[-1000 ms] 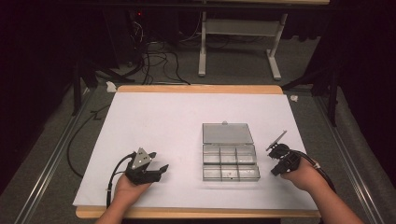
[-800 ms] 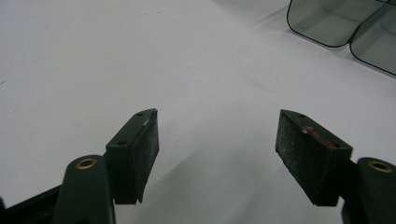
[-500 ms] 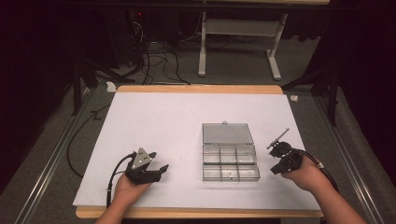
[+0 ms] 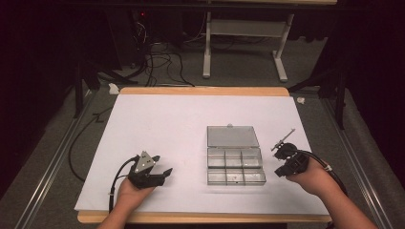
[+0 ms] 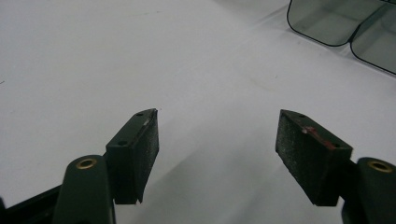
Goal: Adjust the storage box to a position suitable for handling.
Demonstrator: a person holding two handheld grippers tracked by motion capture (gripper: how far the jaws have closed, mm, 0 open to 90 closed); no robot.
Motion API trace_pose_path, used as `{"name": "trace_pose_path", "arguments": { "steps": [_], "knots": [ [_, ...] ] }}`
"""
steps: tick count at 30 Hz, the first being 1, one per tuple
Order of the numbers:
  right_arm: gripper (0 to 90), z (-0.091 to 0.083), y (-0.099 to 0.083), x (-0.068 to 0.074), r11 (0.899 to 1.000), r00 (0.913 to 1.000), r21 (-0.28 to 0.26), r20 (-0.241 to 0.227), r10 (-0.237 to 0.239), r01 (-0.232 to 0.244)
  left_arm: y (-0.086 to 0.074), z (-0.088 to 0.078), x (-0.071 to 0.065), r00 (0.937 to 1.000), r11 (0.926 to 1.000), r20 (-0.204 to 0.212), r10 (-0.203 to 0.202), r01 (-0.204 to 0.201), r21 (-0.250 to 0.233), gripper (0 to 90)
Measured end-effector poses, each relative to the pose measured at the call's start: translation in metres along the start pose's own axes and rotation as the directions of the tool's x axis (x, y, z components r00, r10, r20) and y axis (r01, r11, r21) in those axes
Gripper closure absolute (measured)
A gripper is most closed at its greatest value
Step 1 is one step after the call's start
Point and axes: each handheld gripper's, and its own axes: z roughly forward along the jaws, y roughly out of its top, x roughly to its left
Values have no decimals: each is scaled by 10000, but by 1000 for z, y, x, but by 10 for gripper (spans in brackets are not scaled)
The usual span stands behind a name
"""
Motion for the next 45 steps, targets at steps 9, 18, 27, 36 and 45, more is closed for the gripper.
{"name": "trace_pose_path", "arguments": {
  "steps": [9,18,27,36,45],
  "knots": [
    [868,-9,6,8,9997,9999,-210,-45,-145,144,0,0,0,10000,10000,-9,-16,16,-15,305],
    [868,-16,15,17,9981,9989,-415,-123,-462,457,0,0,0,10000,10000,-3,-42,42,-15,305],
    [868,-19,26,28,9959,9969,-468,-115,-781,775,0,0,0,10000,10000,30,-51,51,-9,306],
    [868,-16,36,40,9932,9941,-501,-223,-1064,1052,0,0,0,10000,10000,16,-15,15,-33,306],
    [868,-11,47,51,9903,9904,-420,-339,-1337,1323,0,0,0,10000,10000,14,-31,31,-26,306]
  ]
}}
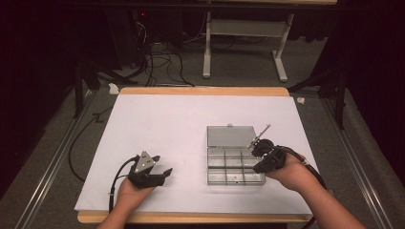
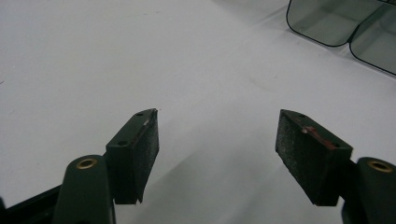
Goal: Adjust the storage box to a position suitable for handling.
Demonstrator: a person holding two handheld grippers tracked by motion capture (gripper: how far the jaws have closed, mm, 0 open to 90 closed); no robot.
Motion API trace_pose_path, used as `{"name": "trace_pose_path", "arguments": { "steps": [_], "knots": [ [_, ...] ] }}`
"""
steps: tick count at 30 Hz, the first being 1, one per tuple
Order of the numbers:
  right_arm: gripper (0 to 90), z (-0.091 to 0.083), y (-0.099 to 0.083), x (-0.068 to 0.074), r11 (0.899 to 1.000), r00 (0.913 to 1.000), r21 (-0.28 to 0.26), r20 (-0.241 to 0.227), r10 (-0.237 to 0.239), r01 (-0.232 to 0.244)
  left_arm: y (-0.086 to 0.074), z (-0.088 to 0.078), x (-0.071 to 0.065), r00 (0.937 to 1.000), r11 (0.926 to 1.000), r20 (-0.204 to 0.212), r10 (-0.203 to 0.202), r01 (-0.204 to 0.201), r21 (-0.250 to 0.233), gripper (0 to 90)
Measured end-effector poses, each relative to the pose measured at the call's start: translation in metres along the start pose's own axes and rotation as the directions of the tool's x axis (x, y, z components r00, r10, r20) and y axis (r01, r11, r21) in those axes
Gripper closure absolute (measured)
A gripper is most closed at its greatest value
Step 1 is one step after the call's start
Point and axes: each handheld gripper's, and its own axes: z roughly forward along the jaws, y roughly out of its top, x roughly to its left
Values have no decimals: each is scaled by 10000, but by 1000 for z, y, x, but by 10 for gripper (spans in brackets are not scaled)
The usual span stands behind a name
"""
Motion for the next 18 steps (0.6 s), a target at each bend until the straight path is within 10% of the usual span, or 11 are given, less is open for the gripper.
{"name": "trace_pose_path", "arguments": {
  "steps": [18],
  "knots": [
    [868,16,21,18,9962,9958,-138,-283,-866,862,0,0,0,10000,10000,49,11,-11,9,305]
  ]
}}
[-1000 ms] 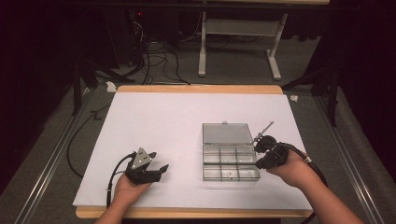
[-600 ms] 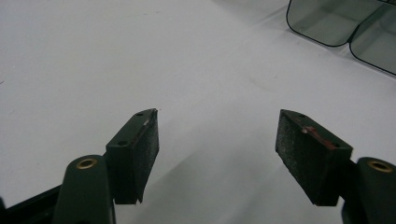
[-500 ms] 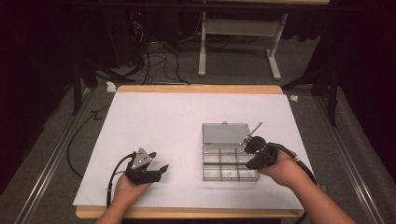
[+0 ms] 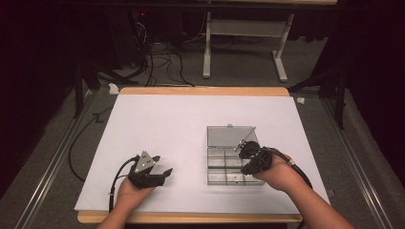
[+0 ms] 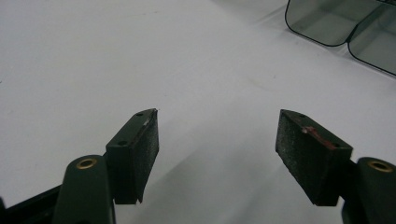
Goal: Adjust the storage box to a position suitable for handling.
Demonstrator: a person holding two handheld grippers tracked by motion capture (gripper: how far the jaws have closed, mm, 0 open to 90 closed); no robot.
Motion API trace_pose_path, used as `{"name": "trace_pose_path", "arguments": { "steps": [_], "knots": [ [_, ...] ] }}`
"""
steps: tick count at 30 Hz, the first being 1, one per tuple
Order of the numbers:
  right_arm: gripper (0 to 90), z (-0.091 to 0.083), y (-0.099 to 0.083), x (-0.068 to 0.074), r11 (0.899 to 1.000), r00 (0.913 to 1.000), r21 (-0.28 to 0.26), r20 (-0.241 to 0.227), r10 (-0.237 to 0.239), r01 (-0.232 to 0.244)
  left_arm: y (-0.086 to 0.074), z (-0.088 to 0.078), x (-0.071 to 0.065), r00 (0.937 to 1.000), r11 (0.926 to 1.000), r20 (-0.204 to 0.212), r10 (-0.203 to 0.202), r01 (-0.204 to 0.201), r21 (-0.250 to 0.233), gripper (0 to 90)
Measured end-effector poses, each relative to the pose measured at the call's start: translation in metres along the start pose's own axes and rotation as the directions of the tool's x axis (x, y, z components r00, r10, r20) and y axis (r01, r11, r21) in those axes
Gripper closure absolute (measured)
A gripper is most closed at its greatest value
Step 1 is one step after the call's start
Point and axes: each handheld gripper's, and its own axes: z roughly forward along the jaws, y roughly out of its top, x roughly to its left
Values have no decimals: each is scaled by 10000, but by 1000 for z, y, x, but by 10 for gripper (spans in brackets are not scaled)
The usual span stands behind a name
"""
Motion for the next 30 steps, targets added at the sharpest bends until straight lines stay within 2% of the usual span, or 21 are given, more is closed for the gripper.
{"name": "trace_pose_path", "arguments": {
  "steps": [13,19,30],
  "knots": [
    [868,20,19,10,9991,9991,260,-288,-324,332,0,0,0,10000,10000,50,-8,8,6,305],
    [868,31,20,9,9985,9987,415,-375,-338,353,0,0,0,10000,10000,56,-22,22,10,305],
    [868,39,15,6,9977,9986,650,-503,-161,193,0,0,0,10000,10000,91,-3,3,71,307]
  ]
}}
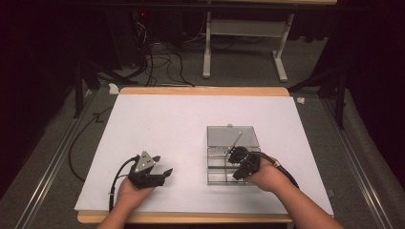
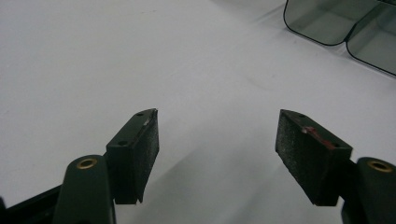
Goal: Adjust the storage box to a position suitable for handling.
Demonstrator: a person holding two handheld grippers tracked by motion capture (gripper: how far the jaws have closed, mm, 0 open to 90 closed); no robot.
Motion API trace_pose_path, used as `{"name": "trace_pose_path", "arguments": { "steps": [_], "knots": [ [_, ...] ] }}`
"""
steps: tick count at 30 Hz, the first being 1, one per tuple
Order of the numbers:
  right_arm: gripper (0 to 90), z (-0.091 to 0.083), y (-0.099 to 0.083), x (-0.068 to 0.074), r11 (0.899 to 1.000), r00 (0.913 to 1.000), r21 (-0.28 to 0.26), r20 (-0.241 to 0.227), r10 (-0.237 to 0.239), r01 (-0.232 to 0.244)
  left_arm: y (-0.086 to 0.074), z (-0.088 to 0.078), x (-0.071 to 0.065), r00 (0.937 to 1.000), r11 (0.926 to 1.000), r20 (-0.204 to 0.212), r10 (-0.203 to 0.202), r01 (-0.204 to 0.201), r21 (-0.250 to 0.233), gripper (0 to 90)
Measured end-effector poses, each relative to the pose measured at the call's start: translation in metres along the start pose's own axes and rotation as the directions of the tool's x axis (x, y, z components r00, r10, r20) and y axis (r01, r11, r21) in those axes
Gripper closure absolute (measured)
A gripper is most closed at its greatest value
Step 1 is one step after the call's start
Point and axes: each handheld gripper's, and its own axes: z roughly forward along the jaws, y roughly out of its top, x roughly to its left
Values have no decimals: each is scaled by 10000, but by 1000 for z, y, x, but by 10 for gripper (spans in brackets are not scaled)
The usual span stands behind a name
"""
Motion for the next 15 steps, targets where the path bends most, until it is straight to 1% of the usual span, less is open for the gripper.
{"name": "trace_pose_path", "arguments": {
  "steps": [6,7,15],
  "knots": [
    [866,6,0,-3,9999,10000,140,-30,33,-33,0,0,0,10000,10000,-8,12,-12,-18,306],
    [866,7,1,-3,9999,10000,152,-5,-18,18,0,0,0,10000,10000,-6,9,-9,-20,305],
    [862,12,1,-4,9997,9999,197,-77,126,-124,0,0,0,10000,10000,-13,56,-56,-23,305]
  ]
}}
